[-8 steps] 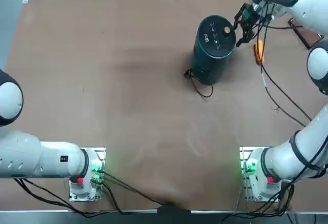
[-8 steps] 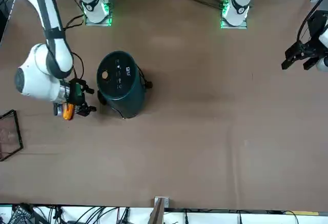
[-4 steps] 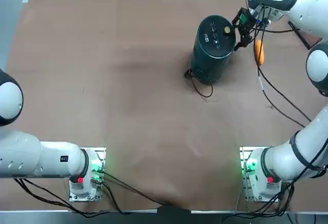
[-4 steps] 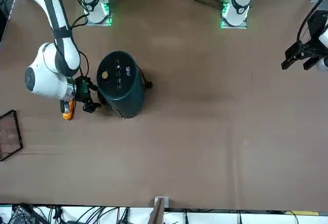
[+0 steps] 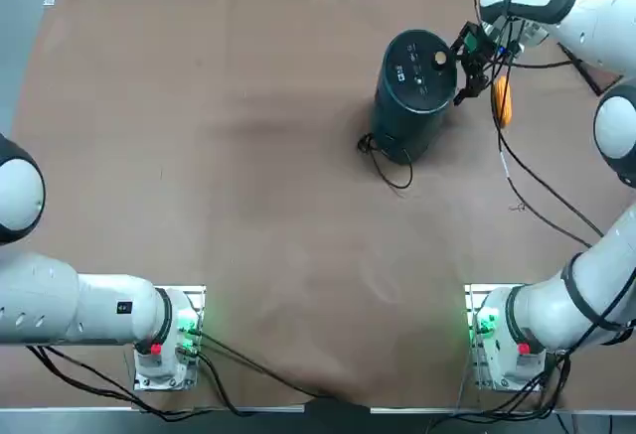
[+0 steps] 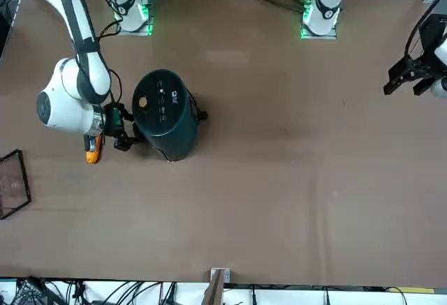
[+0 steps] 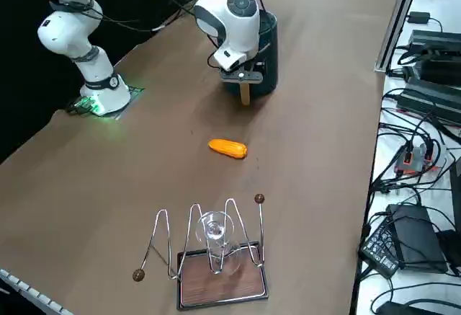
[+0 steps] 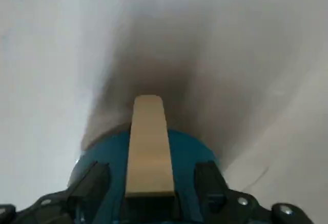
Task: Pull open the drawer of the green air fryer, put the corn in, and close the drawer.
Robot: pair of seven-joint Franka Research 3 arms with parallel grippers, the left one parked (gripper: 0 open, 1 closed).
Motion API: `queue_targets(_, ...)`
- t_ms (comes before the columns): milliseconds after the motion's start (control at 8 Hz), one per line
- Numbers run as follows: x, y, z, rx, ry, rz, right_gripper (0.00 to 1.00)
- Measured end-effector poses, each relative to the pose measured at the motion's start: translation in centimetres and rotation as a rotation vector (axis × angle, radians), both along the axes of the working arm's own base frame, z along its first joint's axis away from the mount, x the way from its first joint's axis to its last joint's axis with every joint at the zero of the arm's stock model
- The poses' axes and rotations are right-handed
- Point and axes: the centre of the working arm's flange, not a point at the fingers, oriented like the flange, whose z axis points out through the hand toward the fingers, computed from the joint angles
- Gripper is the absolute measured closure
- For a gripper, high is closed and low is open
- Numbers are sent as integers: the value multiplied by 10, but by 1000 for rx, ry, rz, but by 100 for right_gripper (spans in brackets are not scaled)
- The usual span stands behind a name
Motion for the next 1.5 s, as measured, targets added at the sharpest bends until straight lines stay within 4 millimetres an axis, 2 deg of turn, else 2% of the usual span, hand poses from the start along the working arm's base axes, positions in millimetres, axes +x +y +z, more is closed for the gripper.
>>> queue_targets(500, -1, -1, -3, -2, -1, -5, 11)
queue_targets(625, -1, -1, -4, -2, -1, -5, 35)
queue_targets(750, 1, -2, -2, -3, -15, -12, 54)
queue_targets(1125, 2, -7, -2, -1, -19, -12, 54)
queue_targets(1500, 4, -39, -1, 5, -35, -21, 54)
